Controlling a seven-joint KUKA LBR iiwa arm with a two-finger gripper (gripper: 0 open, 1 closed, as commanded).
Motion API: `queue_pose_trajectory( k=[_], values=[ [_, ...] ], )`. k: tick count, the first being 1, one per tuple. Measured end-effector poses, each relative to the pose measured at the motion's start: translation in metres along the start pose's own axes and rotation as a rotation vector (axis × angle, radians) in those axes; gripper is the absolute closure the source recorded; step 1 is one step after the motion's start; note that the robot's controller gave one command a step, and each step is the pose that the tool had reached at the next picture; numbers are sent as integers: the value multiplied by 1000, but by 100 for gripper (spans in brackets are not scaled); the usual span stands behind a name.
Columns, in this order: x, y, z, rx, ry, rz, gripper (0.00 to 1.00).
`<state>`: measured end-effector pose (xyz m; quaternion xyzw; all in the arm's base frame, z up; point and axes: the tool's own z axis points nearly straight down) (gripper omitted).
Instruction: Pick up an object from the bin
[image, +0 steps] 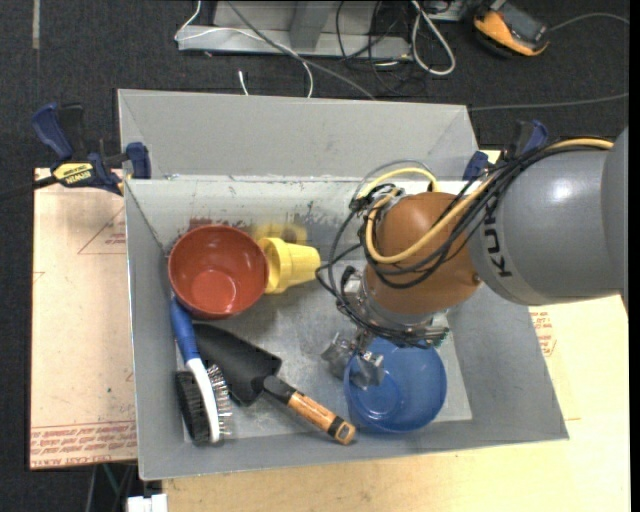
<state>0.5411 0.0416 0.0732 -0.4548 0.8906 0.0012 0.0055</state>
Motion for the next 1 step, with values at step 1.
queue_pose_trajectory(
  k=[1],
  values=[
    [0, 0, 0, 0, 0, 1, 100]
  ],
)
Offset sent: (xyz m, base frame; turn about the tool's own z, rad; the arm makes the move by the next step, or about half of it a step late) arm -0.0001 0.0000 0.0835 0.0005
